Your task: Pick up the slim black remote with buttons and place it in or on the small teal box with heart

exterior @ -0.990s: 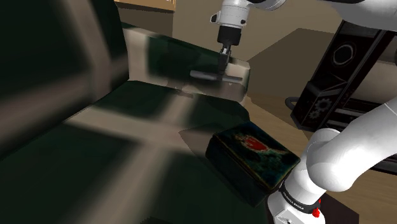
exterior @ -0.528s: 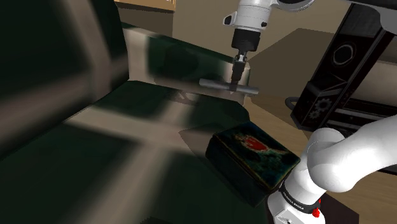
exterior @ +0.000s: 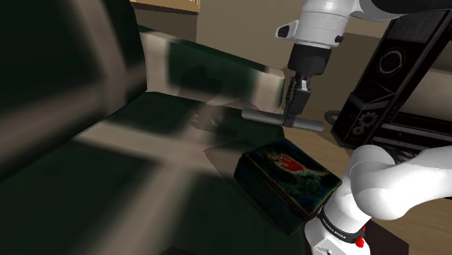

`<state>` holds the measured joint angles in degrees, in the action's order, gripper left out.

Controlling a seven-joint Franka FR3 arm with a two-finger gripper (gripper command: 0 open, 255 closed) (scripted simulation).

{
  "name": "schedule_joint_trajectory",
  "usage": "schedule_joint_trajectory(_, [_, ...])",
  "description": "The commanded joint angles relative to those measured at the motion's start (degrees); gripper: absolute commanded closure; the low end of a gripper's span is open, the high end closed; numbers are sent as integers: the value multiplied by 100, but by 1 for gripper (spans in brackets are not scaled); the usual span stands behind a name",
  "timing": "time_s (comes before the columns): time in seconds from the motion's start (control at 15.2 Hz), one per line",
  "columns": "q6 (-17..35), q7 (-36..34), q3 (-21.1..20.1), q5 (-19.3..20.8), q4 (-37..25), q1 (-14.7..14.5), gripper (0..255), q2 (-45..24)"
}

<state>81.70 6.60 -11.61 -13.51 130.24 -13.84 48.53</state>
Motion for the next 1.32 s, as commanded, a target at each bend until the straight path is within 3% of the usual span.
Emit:
schedule_joint_trajectory(0.0, [-159,-187,-120,-148,142,-91,255,333])
schedule_joint_trajectory(0.26, [-425,-613,-433,-504,314,-279,255,858])
schedule_joint_trajectory(0.99, [214,-511,-609,-679,1339,-366,255,1241])
schedule_joint_trajectory(1.25, [236,-508,-616,-685,1372,-370,255,1252])
